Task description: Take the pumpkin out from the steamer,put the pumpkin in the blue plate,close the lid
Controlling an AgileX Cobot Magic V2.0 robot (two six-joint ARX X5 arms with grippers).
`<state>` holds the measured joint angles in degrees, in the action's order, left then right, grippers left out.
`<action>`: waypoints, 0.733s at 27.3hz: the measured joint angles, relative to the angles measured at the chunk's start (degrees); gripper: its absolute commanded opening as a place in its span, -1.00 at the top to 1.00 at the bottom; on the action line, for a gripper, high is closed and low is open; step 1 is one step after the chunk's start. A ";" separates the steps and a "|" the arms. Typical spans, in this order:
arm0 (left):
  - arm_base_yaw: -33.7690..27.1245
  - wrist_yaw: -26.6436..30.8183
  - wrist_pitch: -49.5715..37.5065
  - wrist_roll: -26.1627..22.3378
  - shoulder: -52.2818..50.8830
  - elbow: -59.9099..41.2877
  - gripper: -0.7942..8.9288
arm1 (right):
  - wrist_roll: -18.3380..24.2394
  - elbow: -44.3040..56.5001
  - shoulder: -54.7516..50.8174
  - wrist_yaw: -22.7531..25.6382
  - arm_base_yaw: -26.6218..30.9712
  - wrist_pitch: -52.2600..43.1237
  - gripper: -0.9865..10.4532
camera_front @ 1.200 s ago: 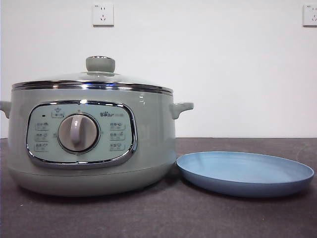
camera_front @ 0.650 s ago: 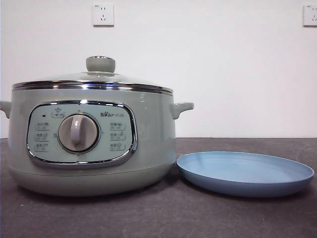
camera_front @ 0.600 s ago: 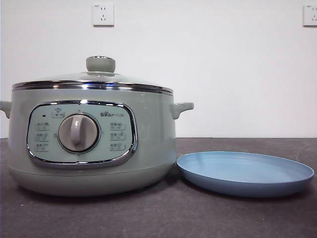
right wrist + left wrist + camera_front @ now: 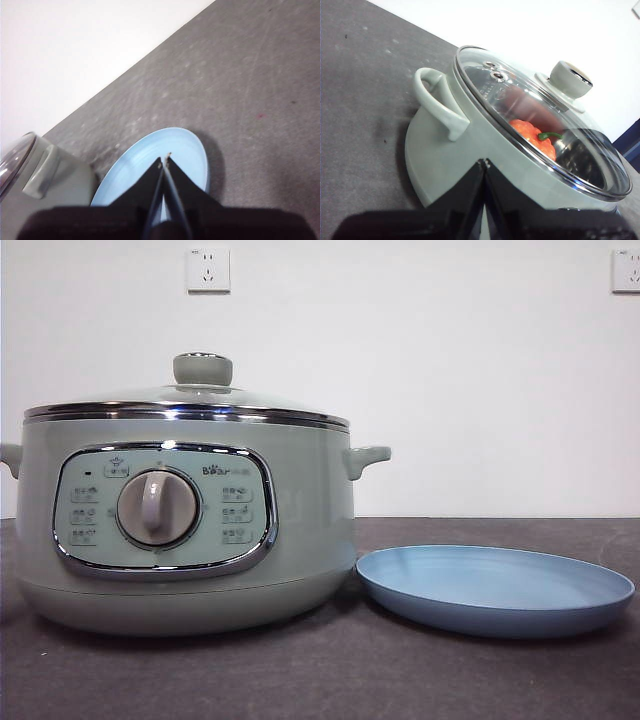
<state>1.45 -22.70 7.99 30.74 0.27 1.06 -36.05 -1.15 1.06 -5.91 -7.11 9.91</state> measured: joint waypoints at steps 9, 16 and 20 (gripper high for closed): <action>-0.02 3.82 5.05 0.44 0.11 7.28 0.85 | 0.09 -8.28 2.10 -0.15 0.00 4.70 0.84; -0.11 4.74 6.14 0.33 0.13 12.74 0.85 | 3.39 -18.58 8.24 -0.15 0.00 9.01 0.84; -0.13 4.74 7.28 0.26 0.37 15.41 0.85 | 6.86 -24.90 13.31 -1.70 0.00 9.70 0.84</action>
<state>1.32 -17.96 15.27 31.00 0.64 16.47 -29.19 -26.04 14.37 -7.62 -7.11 19.62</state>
